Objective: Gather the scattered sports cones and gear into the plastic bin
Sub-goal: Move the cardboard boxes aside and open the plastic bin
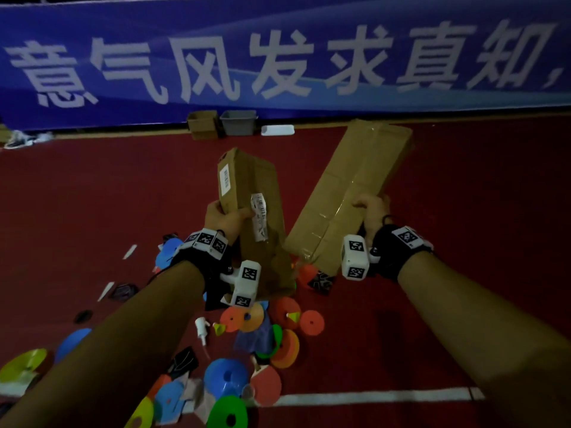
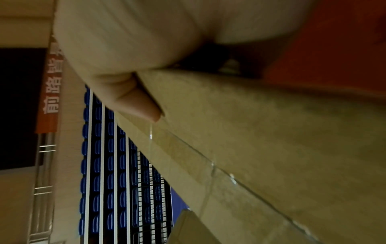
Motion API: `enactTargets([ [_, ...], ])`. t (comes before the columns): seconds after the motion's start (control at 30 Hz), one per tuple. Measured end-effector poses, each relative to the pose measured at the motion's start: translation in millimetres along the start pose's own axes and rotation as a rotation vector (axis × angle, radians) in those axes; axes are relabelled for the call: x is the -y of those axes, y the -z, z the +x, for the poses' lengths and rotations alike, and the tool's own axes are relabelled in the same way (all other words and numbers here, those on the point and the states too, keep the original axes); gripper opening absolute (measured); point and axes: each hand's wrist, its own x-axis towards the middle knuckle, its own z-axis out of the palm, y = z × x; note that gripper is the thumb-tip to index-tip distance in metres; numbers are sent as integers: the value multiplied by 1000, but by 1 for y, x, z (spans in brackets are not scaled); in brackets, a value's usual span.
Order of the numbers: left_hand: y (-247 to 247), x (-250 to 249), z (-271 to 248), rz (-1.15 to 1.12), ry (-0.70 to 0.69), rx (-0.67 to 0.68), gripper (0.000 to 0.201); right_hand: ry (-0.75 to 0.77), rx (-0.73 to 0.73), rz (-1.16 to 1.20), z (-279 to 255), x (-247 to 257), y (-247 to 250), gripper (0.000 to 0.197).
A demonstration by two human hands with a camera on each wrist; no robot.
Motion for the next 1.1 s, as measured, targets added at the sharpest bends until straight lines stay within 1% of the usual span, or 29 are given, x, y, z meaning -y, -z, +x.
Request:
enactTargets([
  [0.1, -25, -7, 40, -33, 0, -18, 69, 27, 13, 25, 47, 3, -7, 49],
  [0.17, -41, -10, 76, -47, -10, -19, 68, 50, 19, 17, 82, 6, -18, 50],
  [0.3, -71, -21, 144, -32, -11, 44, 69, 53, -23, -8, 151, 24, -34, 56],
  [0.4, -95, -43, 193, -15, -5, 85, 70, 50, -52, -30, 207, 46, -39, 53],
  [0.5, -145, -71, 245, -21, -14, 116, 74, 88, -74, -45, 266, 71, -35, 53],
  [0.57, -194, -84, 276, -4, -18, 177, 75, 90, -79, -33, 310, 82, -25, 57],
  [0.63, -243, -90, 297, 8, -14, 221, 71, 90, -74, -31, 352, 86, -12, 61],
  [0.7, -295, -89, 318, 7, 5, 261, 70, 78, -82, -35, 394, 86, 2, 59],
  [0.77, -357, -89, 339, 16, 16, 308, 68, 73, -94, -36, 447, 87, 23, 59],
  [0.83, -422, -89, 366, 26, 11, 341, 66, 67, -74, -56, 509, 90, 44, 64],
  [0.93, -513, -100, 409, 62, 23, 350, 66, 31, -36, -116, 603, 103, 68, 70],
  [1.0, -563, -118, 438, 67, 35, 354, 66, -4, 12, -121, 667, 124, 73, 75],
  [1.1, -603, -143, 481, 83, 15, 325, 65, -27, 107, -166, 755, 152, 58, 90],
])
